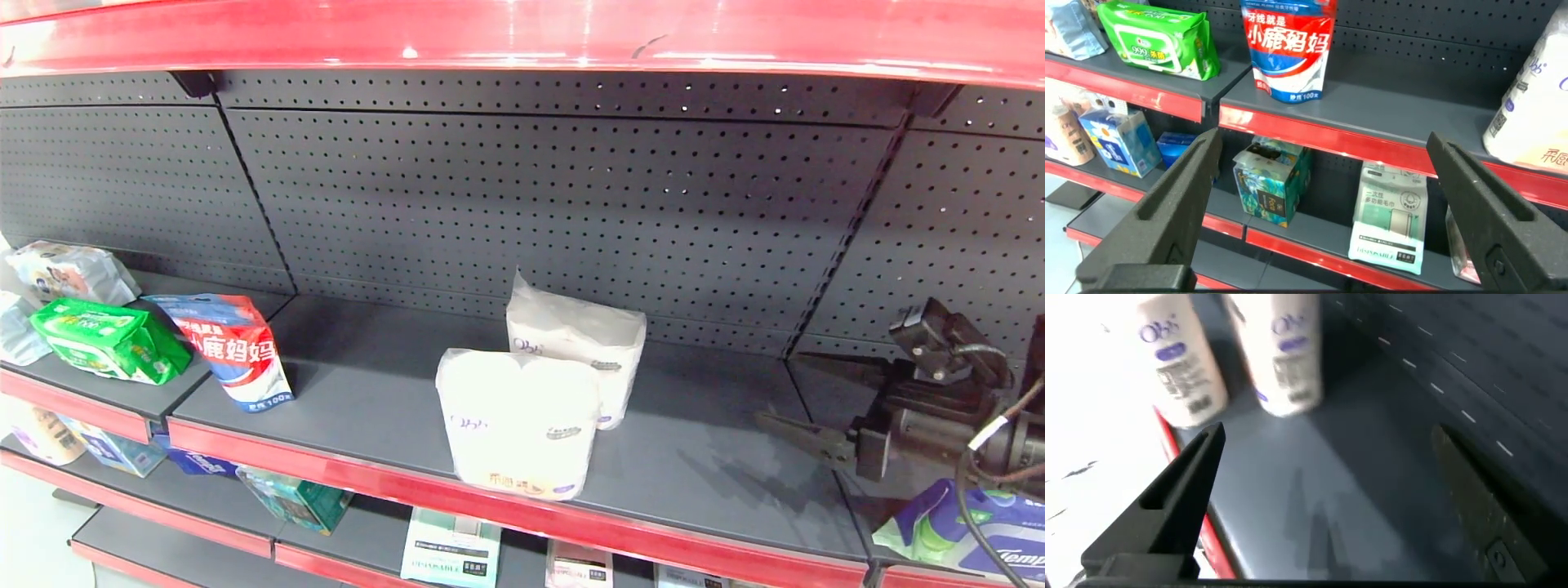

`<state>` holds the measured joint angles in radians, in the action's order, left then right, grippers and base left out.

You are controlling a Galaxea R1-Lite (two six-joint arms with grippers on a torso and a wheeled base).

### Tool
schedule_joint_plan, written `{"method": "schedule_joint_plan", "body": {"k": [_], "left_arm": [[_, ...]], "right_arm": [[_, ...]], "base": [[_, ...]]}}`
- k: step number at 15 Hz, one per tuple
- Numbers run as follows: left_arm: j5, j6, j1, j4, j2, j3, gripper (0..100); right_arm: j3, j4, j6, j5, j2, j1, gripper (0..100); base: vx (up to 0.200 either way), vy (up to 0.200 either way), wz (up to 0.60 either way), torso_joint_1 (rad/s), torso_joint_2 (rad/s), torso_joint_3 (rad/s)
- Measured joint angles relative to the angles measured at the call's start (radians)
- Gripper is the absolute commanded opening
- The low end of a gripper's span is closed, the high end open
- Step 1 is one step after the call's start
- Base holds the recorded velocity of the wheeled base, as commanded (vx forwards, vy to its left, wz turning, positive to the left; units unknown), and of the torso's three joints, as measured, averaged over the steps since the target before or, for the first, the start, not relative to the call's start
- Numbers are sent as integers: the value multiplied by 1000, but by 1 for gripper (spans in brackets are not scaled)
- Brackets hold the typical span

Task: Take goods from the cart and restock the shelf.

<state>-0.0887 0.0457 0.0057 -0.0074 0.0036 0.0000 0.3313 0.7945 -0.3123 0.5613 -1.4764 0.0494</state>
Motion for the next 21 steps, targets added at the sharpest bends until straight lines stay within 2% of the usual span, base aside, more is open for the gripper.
{"method": "schedule_joint_plan", "body": {"k": [1, 3, 9, 15, 18, 21], "left_arm": [[0, 0, 0, 0, 0, 0, 100], [0, 0, 0, 0, 0, 0, 100], [0, 0, 0, 0, 0, 0, 100], [0, 0, 0, 0, 0, 0, 100], [0, 0, -1, 0, 0, 0, 100], [0, 0, 0, 0, 0, 0, 100]], "right_arm": [[-24, 0, 46, -54, 40, 10, 100], [-50, 0, 121, -90, 102, 27, 100], [-86, 0, 116, -86, 107, 126, 100], [-103, -8, 135, -87, 96, 170, 100], [-88, -8, 185, -35, 61, 224, 100], [-84, -8, 195, 127, -24, 281, 100]], "base": [[0, 0, 0, 0, 0, 0], [0, 0, 0, 0, 0, 0], [0, 0, 0, 0, 0, 0], [0, 0, 0, 0, 0, 0], [0, 0, 0, 0, 0, 0], [0, 0, 0, 0, 0, 0]]}}
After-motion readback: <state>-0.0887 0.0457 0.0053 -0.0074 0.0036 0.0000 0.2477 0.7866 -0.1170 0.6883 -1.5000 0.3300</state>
